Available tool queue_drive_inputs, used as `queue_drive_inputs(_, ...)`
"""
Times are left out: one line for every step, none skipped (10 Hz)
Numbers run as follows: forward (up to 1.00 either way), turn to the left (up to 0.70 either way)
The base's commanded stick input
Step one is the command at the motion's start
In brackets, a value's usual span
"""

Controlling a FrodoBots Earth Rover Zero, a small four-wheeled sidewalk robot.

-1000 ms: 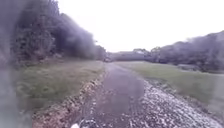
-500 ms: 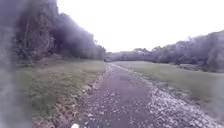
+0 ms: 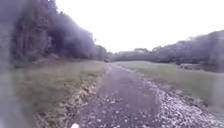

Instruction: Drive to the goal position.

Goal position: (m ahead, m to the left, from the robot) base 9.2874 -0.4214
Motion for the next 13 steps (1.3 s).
queue_drive_inputs(0.7, -0.1)
queue_drive_inputs(0.7, -0.18)
queue_drive_inputs(0.7, -0.35)
queue_drive_inputs(0.7, -0.35)
queue_drive_inputs(0.7, -0.35)
queue_drive_inputs(0.7, -0.35)
queue_drive_inputs(0.7, -0.35)
queue_drive_inputs(0.7, -0.35)
queue_drive_inputs(0.7, -0.35)
queue_drive_inputs(0.7, -0.2)
queue_drive_inputs(0.7, -0.04)
queue_drive_inputs(0.7, 0.0)
queue_drive_inputs(0.7, 0.0)
